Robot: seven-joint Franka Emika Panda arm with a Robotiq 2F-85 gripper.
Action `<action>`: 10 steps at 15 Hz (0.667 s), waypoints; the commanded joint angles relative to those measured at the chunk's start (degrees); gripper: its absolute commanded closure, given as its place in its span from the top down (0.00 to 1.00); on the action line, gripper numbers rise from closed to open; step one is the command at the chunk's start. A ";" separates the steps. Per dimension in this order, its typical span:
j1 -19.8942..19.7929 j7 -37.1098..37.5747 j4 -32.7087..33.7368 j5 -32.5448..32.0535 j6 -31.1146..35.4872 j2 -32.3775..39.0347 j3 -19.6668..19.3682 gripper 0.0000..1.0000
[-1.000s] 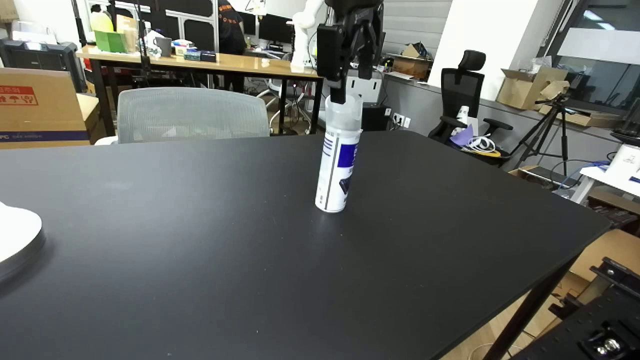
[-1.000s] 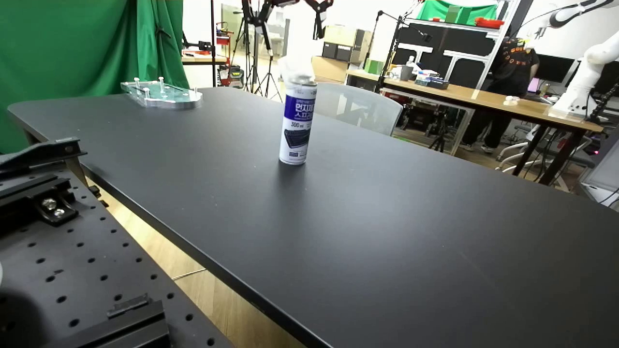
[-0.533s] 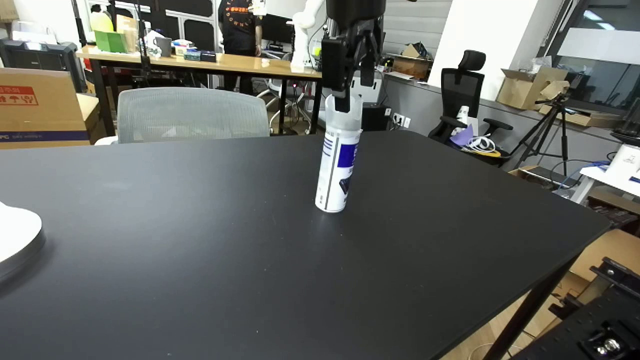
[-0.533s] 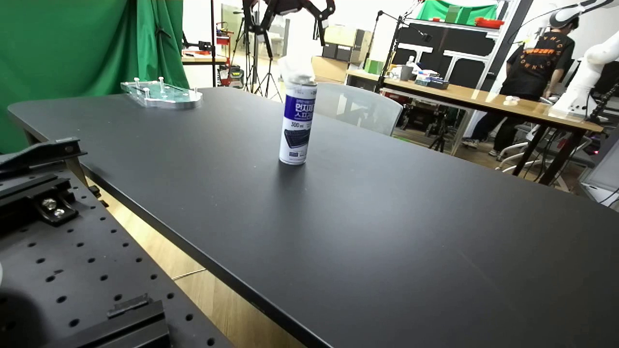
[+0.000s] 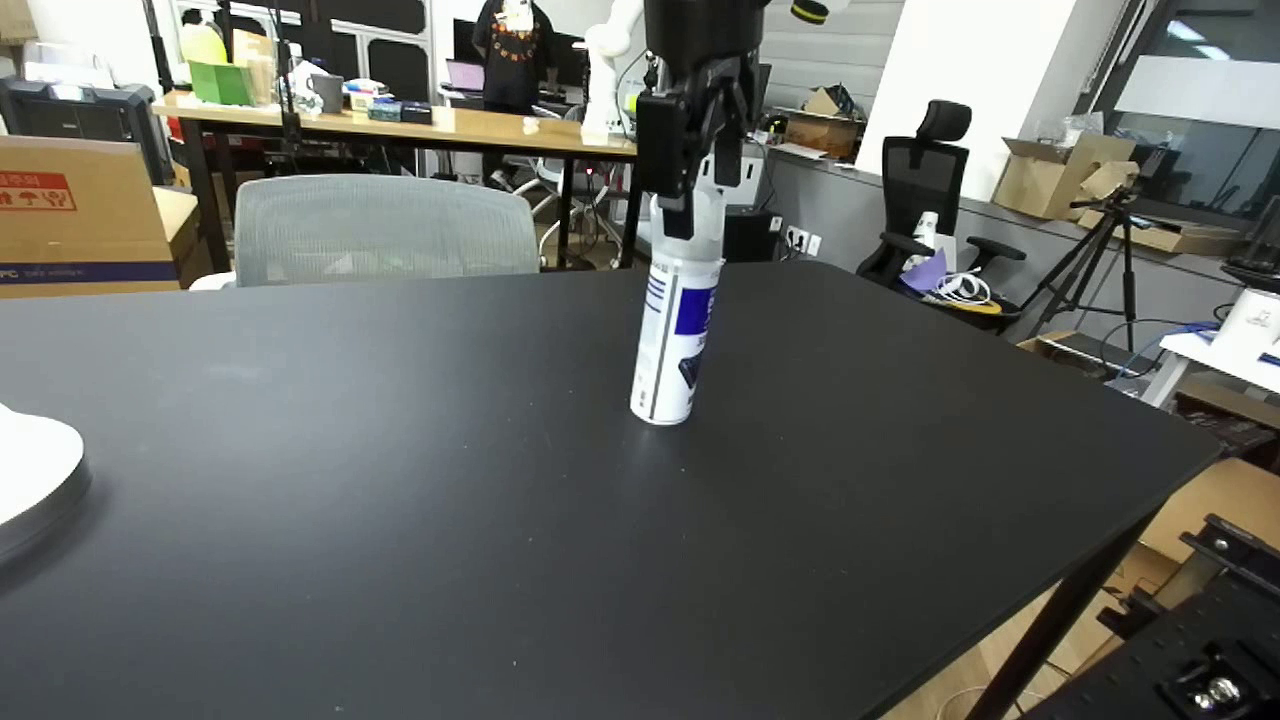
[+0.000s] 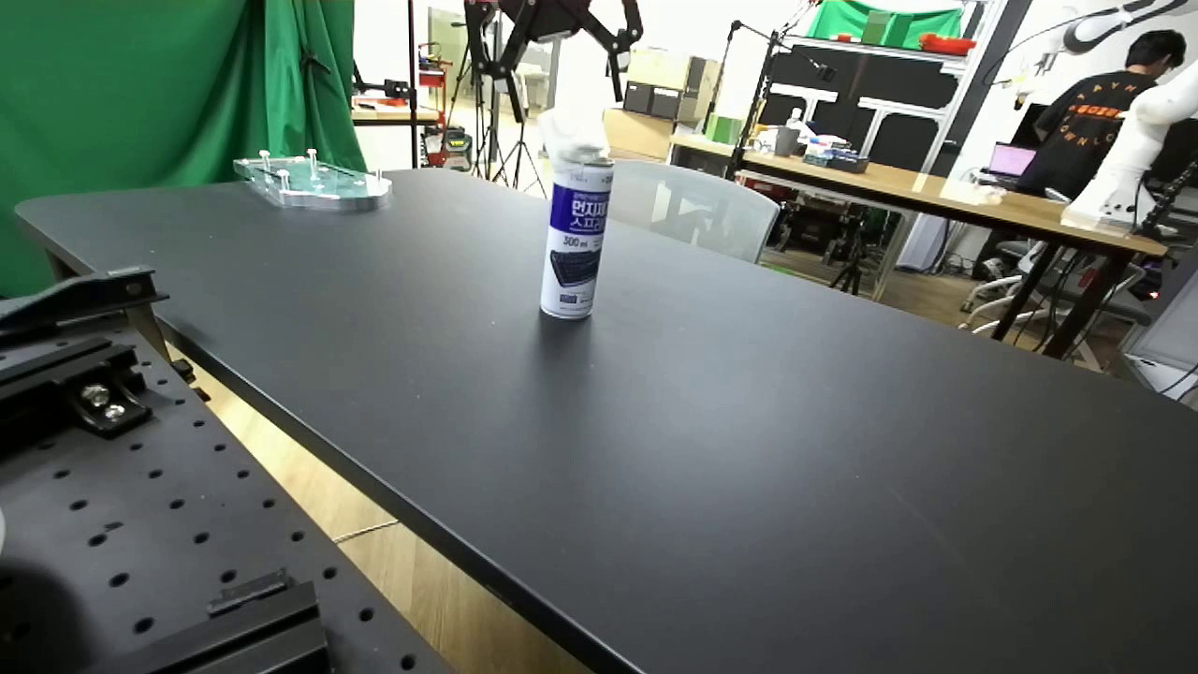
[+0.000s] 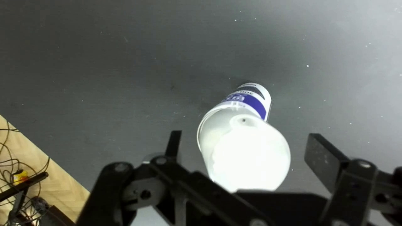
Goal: Take the cover off the can
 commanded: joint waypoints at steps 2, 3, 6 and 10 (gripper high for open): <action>0.86 3.76 0.37 -1.91 2.42 1.02 -1.08 0.96; 0.86 4.14 0.30 -1.95 3.13 1.15 -1.15 0.75; 0.88 4.94 0.23 -2.34 4.64 1.52 -1.36 0.64; 1.07 4.65 -0.09 -1.71 5.43 0.90 -1.53 0.40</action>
